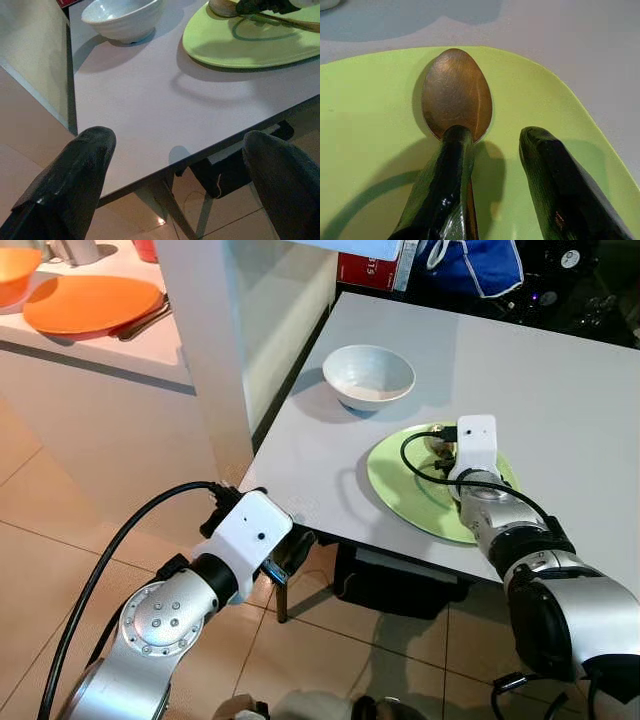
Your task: Setting the table
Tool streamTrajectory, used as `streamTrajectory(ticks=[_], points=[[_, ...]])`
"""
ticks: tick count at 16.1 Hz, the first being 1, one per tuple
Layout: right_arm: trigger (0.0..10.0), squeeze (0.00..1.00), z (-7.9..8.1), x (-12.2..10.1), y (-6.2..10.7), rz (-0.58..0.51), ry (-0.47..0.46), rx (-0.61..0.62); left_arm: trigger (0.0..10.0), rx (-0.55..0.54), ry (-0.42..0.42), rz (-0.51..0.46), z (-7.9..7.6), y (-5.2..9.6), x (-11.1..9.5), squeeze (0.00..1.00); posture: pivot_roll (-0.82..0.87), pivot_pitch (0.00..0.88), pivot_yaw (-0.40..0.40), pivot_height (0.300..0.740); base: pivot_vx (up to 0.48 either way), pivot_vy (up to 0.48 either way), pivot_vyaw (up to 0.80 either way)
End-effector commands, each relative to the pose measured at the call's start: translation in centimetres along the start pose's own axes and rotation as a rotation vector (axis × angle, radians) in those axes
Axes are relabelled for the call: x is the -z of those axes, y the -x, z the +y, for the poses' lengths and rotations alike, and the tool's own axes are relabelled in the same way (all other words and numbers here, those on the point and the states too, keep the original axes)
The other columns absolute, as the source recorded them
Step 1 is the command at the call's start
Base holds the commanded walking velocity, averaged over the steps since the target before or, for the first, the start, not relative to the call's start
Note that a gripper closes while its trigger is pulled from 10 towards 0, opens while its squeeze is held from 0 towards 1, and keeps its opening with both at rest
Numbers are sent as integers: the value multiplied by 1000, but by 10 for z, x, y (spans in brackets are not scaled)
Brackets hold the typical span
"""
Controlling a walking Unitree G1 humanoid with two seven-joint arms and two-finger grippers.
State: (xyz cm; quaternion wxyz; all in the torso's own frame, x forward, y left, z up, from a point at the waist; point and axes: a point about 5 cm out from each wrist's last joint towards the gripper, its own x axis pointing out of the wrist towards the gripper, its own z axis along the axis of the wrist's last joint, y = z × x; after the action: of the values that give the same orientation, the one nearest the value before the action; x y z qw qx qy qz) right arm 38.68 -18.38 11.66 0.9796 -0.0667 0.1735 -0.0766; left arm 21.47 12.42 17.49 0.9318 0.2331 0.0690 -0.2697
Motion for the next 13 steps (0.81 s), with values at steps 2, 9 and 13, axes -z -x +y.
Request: streamTrajectory(ticks=[2, 9, 13], points=[[10000, 0, -12, 1, -1, 37, -40, 53, 10000, -3, 3, -2, 0, 2, -2, 0, 150, 143, -68, 740, 0, 0, 0], [10000, 0, -22, -20, -3, -17, -259, 129, 10000, -20, -10, -33, 6, -11, -8, 0, 139, 73, -63, 740, 0, 0, 0], [10000, 0, -24, -60, -2, -129, -454, 118, 10000, -81, 25, -72, 19, -25, -11, 0, 108, 0, -50, 740, 0, 0, 0]])
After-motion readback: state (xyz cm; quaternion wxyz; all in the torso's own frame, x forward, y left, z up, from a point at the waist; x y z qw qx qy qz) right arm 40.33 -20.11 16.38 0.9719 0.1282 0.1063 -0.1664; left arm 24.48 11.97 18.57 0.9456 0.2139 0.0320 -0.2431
